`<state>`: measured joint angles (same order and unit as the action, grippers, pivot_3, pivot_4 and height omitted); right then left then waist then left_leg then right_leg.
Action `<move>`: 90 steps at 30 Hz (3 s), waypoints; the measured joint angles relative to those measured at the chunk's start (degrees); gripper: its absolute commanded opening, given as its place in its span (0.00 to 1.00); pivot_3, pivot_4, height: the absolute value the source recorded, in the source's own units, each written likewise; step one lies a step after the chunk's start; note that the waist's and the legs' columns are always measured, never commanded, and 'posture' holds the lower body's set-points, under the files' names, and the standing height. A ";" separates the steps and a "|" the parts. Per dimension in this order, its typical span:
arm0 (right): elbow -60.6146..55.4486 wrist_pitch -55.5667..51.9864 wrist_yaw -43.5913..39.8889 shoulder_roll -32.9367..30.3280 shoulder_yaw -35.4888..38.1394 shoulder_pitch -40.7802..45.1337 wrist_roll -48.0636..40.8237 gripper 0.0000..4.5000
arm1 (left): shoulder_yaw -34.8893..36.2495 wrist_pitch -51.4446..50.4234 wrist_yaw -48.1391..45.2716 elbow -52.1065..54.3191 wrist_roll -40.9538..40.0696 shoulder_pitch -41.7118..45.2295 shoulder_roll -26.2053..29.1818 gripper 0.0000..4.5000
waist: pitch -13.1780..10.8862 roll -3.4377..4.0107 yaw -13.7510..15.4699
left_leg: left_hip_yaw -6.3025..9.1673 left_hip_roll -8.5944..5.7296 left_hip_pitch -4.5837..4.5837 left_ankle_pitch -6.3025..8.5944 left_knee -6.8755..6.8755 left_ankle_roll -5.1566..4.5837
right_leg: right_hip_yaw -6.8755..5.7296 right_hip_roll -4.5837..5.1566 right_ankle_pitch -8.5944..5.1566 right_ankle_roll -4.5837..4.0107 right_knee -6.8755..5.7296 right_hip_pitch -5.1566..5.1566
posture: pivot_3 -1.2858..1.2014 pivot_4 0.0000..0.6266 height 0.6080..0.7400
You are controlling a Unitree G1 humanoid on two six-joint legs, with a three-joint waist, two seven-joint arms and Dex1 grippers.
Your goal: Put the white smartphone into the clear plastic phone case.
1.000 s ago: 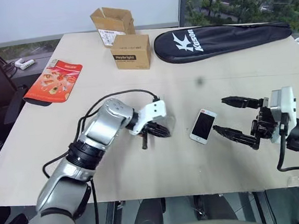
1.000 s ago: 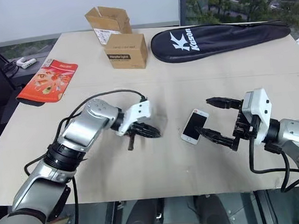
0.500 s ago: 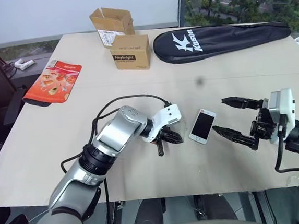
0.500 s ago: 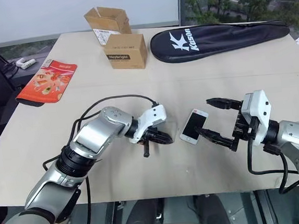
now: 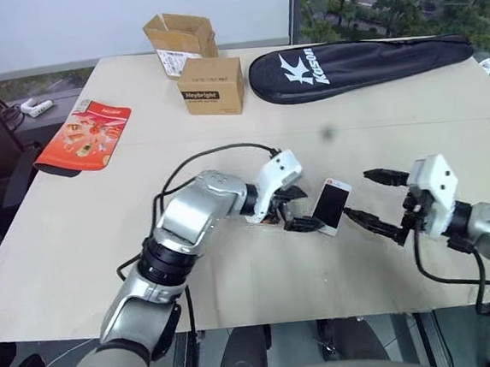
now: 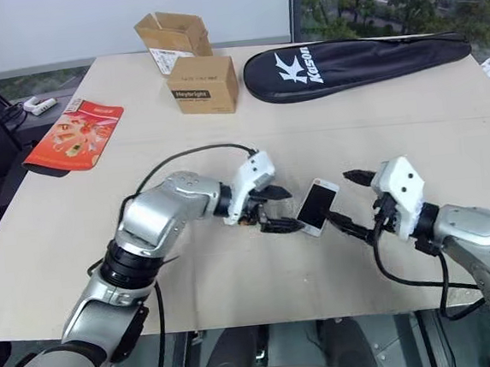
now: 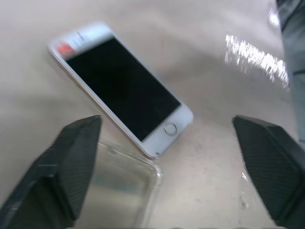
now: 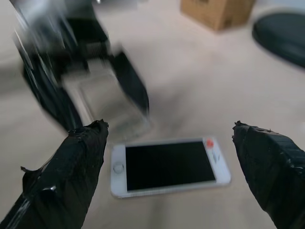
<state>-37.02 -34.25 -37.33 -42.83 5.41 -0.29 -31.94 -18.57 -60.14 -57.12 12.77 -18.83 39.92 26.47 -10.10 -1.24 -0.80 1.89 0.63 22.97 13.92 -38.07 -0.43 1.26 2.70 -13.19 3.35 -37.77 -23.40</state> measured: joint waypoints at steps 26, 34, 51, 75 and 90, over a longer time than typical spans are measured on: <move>12.43 -14.63 7.49 9.46 -27.60 26.52 22.99 1.00 | 19.12 23.16 -11.09 7.98 -5.69 -26.21 29.27 0.99 | -0.03 0.02 0.12 | 0.10 -0.02 0.56 0.00 -0.02 0.00 | -0.25 0.12 0.01 -0.02 0.16 -0.41 | 0.52 0.24 1.00; 12.83 -18.31 6.66 8.94 -27.34 26.80 24.39 1.00 | 19.40 22.91 -9.66 7.97 -7.17 -25.15 29.27 0.99 | -0.04 0.03 -0.01 | 0.10 -0.02 0.56 0.00 -0.02 0.00 | -0.25 0.12 0.01 -0.01 0.16 -0.42 | 0.52 0.24 1.00; 9.60 -24.57 2.52 6.58 -29.14 28.34 24.61 1.00 | 19.38 22.98 -8.48 7.88 -7.28 -24.44 29.28 0.99 | -0.03 0.03 -0.02 | 0.11 -0.02 0.56 0.00 -0.02 0.00 | -0.27 0.12 0.01 -0.01 0.16 -0.41 | 0.52 0.24 1.00; 1.23 -26.84 3.68 -1.77 -20.72 17.06 25.12 1.00 | 21.00 28.69 -1.90 6.53 -9.87 -16.92 19.22 0.99 | 0.06 -0.05 1.60 | 0.20 -0.13 0.63 0.00 -0.18 0.00 | -0.37 0.22 0.02 0.01 0.30 -0.27 | 0.52 0.24 1.00; 2.35 -29.32 15.01 13.95 -7.69 7.97 23.62 1.00 | 19.63 30.63 -5.87 6.53 -9.79 -17.85 20.24 0.99 | 0.15 -0.17 1.24 | 0.13 -0.07 0.51 0.00 -0.22 0.00 | -0.27 0.14 0.02 -0.01 0.17 -0.25 | 0.52 0.24 1.00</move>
<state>-34.66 -63.57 -22.32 -28.87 -2.28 7.68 -8.32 1.06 -29.50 -62.99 19.30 -28.63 22.07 46.71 -9.95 -1.41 0.43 2.01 0.56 23.49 13.92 -38.29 -0.43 0.99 2.84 -13.17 3.34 -37.61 -23.65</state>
